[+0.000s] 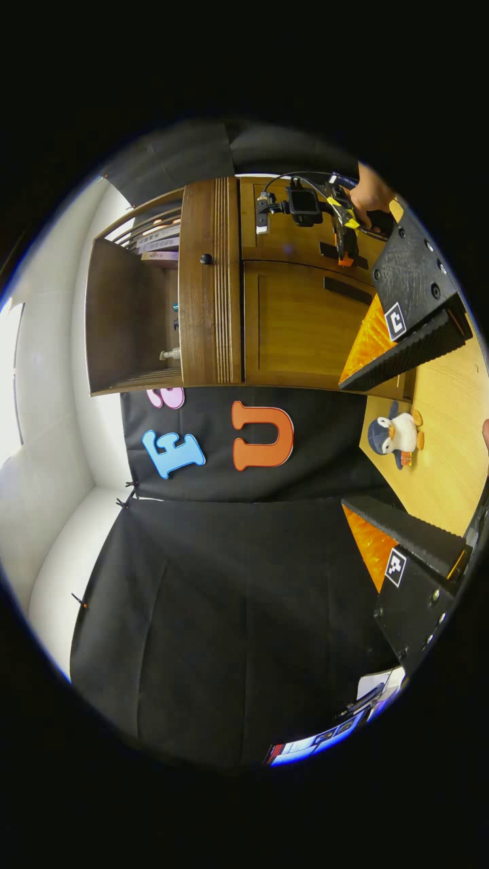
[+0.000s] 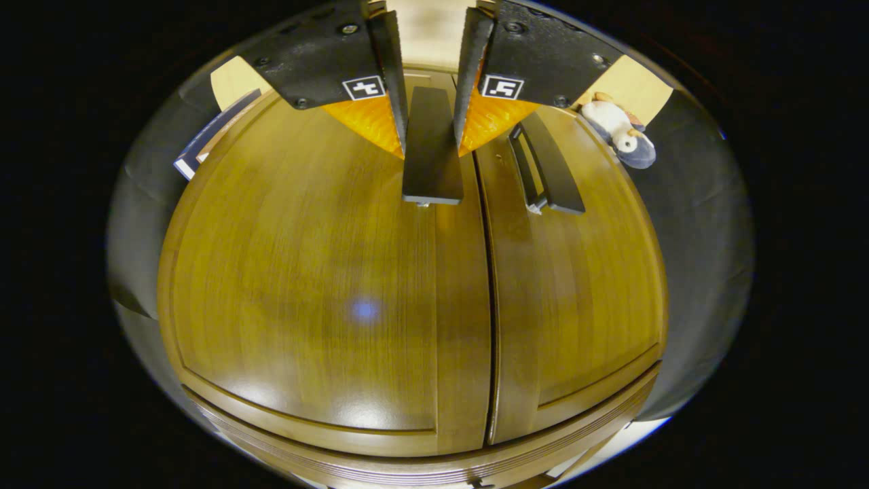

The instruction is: Open the right door of the double-door shoe cabinet with the right hand, and open the left door with the left hand.

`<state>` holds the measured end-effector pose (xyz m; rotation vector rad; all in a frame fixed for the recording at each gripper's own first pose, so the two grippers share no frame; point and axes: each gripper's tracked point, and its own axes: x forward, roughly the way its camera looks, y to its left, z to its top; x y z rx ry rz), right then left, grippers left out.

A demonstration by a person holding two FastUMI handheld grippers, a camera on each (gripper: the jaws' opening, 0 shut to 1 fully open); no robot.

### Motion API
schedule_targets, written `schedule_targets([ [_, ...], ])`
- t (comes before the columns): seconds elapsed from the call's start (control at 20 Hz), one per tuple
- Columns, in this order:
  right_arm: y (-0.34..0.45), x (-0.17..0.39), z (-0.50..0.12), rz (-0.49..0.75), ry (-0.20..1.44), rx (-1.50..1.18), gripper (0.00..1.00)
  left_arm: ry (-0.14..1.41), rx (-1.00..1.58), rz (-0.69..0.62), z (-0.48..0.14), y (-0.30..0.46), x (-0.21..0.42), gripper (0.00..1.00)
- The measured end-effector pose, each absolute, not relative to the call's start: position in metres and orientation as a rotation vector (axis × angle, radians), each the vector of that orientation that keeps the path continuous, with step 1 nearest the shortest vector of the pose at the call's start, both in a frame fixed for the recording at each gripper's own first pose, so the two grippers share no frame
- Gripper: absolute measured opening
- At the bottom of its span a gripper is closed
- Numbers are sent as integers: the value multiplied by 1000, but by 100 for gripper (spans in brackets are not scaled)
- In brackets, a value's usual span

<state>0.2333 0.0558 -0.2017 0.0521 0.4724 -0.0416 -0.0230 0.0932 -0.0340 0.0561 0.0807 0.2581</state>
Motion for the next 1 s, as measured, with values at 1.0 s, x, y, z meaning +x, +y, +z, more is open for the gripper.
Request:
schedule_targets([
  [1.0,49,160,-196,51,412,84,34,94,49,114,-45,58,-11,94],
])
